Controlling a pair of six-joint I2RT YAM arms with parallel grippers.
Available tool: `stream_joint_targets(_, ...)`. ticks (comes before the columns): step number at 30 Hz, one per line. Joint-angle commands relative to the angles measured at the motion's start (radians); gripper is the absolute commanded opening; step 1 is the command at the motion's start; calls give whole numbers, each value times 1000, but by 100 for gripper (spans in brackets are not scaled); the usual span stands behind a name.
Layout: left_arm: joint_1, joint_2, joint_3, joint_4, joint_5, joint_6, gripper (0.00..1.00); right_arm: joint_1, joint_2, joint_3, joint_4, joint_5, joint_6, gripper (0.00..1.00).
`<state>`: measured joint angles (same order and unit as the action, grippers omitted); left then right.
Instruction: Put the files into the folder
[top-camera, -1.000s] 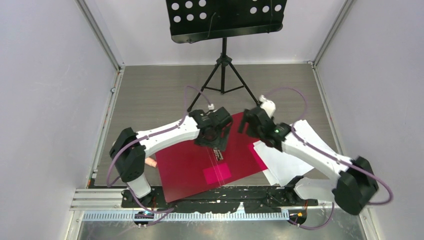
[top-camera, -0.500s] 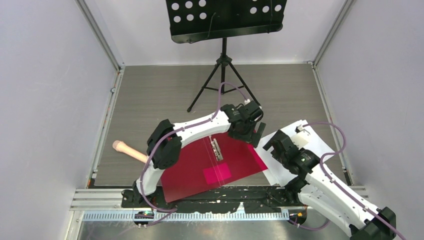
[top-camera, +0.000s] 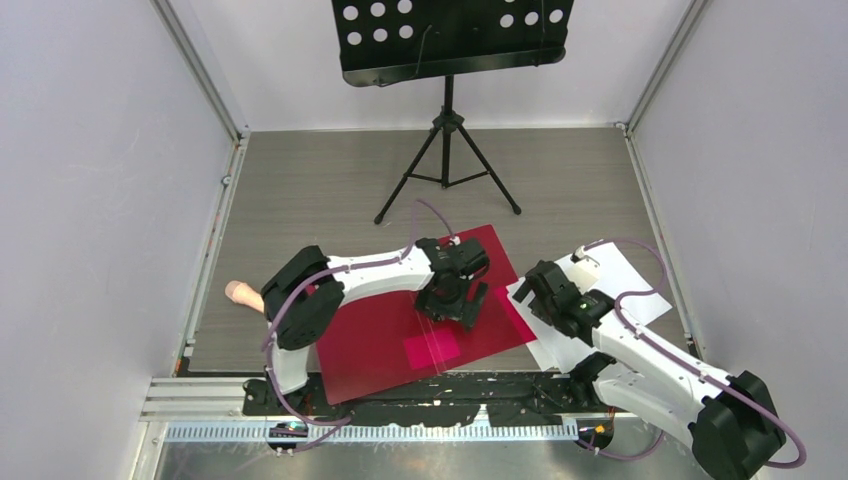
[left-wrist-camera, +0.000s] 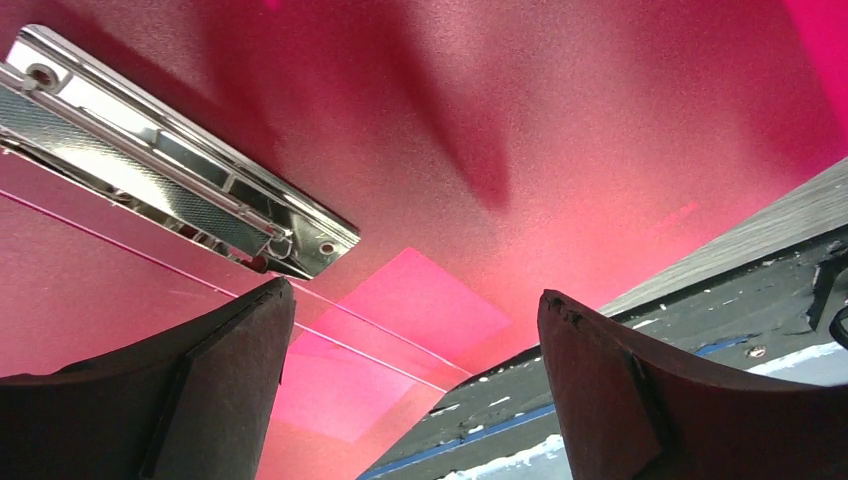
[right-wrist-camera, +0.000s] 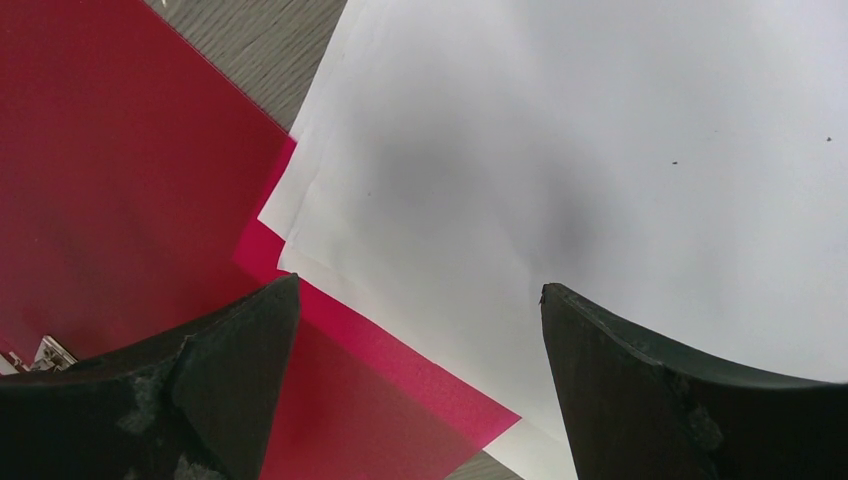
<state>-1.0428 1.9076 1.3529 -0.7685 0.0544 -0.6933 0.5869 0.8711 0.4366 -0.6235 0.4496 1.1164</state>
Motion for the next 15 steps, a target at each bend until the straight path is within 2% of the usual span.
stream_joint_targets(1, 27, -46, -20, 5, -45, 64, 92, 0, 13, -2, 55, 11, -11, 95)
stream_joint_targets(15, 254, -36, -81, -14, -124, 204, 92, 1, -13, -22, 62, 17, -30, 95)
